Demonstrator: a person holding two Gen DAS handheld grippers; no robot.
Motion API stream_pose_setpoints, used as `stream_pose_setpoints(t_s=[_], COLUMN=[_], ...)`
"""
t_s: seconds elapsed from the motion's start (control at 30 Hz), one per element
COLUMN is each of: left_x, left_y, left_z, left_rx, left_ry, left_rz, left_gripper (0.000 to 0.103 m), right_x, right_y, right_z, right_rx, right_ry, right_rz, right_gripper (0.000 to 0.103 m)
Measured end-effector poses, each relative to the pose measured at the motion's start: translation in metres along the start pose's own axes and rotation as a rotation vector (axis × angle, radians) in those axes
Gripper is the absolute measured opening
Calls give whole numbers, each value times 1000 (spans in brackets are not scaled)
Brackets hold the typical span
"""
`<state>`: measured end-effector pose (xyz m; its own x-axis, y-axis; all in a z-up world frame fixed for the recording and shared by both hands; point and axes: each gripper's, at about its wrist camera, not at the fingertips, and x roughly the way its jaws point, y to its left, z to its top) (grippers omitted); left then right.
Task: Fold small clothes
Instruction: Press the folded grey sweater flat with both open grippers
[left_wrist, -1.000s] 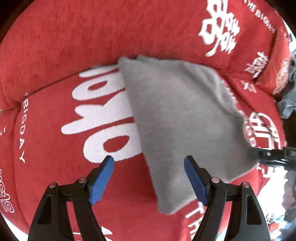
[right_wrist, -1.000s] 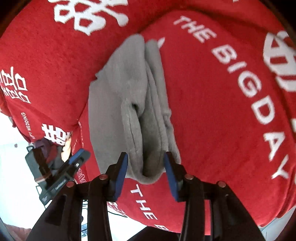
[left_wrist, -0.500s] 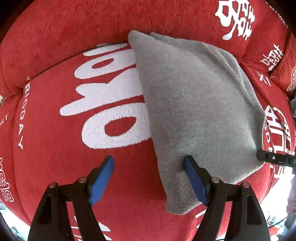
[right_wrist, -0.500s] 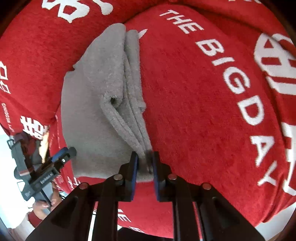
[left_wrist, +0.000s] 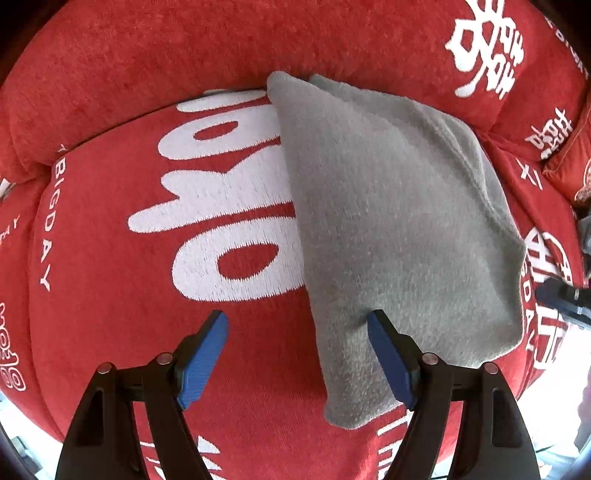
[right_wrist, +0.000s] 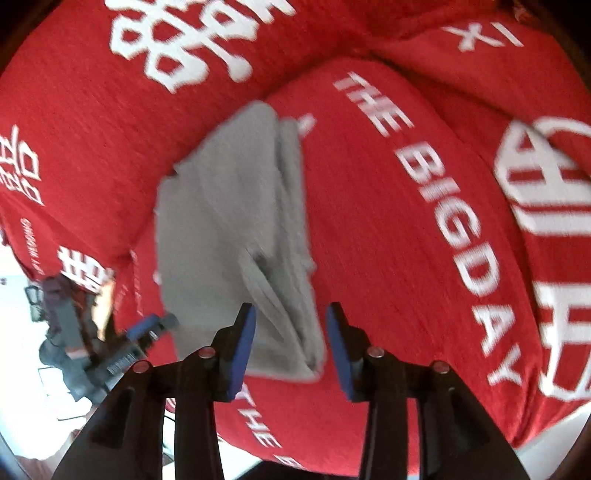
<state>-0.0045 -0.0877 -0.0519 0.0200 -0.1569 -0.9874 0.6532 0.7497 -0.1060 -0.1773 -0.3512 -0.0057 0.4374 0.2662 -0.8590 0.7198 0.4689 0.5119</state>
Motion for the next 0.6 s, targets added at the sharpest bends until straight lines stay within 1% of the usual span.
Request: stream_pose_setpoints(t_s=[0.1,0.17,0.2,0.27,0.3,0.33,0.43,0.5,0.57,0.6], left_x=[-1,-2,-2,-2,-4,-5,-4,1,4,5], left_y=[4,10,10,9,9,8,12,15,16,16], left_z=[5,8,10,13,15,16,21,23,23,23], left_rx=[-28,-38,-38,-34,-33,-35,-59,-79,-87,-85], left_ry=[-1,-3,-4,-6,-9,-14,-21,-6,5,7], left_rz=[-19,-25,-23,-18,-17,-19,-30,-52,-67,-58], left_gripper=[79,79,79,79,79,79,79,79,79,79], right_x=[11,29,37,57,62,63,53,54,64,65], right_y=[7,8,7,0,-2,1,16,14,8,8], right_z=[27,51,58,73,78,79,78,77,78,77], right_rx=[1,10,23,73,85,77,-30,-57,-87,-92], right_ry=[-19,-25,-16,32,51,59,53,62,84,77], right_rz=[24,23,22,39,41,49,-14,-53,-118,-114], right_gripper=[47,47,47,46,28,21,14,14,13,13])
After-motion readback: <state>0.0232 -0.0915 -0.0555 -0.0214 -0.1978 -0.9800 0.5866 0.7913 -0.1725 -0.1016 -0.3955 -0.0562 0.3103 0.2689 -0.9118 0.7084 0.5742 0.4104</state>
